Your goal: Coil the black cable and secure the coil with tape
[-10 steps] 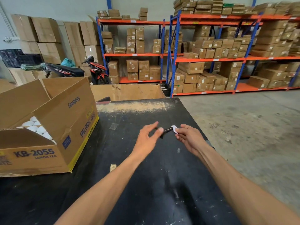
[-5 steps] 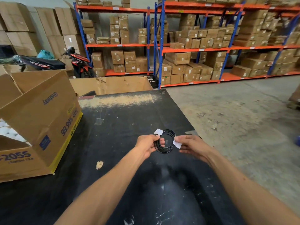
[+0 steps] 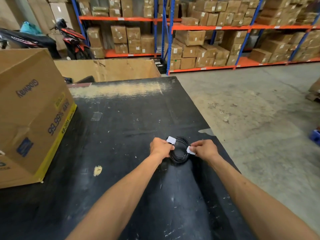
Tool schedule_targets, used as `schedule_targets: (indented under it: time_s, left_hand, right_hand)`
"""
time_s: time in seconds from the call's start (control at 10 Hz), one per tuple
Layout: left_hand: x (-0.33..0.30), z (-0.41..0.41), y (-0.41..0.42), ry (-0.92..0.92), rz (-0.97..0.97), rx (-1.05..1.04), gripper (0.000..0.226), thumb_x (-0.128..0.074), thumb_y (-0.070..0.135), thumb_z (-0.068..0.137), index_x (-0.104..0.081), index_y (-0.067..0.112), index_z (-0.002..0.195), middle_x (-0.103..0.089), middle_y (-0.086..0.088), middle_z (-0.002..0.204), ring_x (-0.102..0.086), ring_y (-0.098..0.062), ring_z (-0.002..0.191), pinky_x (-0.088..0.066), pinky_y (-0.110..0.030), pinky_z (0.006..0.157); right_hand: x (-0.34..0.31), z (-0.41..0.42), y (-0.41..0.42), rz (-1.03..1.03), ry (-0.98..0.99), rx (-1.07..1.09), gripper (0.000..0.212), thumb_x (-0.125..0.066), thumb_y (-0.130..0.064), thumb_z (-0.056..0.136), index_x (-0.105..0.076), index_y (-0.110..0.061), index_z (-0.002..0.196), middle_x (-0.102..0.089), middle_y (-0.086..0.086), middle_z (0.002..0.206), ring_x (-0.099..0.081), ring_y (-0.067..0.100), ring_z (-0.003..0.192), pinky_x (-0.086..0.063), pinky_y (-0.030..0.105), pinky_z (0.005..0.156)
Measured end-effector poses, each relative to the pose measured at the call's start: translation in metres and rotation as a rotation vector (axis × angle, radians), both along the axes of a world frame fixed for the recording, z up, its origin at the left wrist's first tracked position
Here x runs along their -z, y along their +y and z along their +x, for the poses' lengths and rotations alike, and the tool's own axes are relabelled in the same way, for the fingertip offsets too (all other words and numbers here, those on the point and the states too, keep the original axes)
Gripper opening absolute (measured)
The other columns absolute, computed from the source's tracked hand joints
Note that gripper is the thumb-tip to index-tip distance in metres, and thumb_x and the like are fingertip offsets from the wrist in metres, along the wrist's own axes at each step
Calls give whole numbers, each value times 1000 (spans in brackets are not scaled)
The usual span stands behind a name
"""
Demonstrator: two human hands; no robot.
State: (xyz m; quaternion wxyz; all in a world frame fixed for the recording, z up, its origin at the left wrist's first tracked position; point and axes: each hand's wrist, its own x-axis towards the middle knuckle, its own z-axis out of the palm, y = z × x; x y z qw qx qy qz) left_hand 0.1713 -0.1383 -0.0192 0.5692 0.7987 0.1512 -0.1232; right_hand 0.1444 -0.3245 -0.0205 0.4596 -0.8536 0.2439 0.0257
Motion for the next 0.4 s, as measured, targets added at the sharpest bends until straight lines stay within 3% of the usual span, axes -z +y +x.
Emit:
schedule_targets:
  time_s: [0.1,0.2,0.3,0.4]
  left_hand:
    - [10,7,6,18,4,-11,15,-86,15,64,-72,10,65,-67,-7,63,-60,-16,44,-63,-32,61]
    - [6,7,11,45,-100,-35,23,-87,21,67,-70,7,71,-69,-10,73,-63,-17,54,-60,-27,55]
    - [-1,-12,29,19,-192,-70,30,-84,29,75,-71,6,88,-67,-9,78,-63,-18,59,-62,-31,64]
    - [2,-73,70,62,-416,-25,33,-83,37,76,-77,8,90,-71,-11,80,-65,-16,62,-60,-29,61]
  right_hand:
    - [9,5,4,-59,31,-50,17,-78,-21,87,-83,-13,101,-76,2,90,-69,18,82,-57,30,89]
    - [11,2,9,-122,4,-78,19,-72,-26,92,-81,-15,105,-78,4,98,-69,19,92,-49,24,86]
    - [10,-21,11,-118,-87,-28,28,-63,-28,98,-75,-15,119,-78,7,113,-70,24,110,-46,29,95]
    - [19,-77,-2,-67,-169,122,25,-61,-31,99,-74,-22,119,-76,5,116,-72,21,108,-50,34,97]
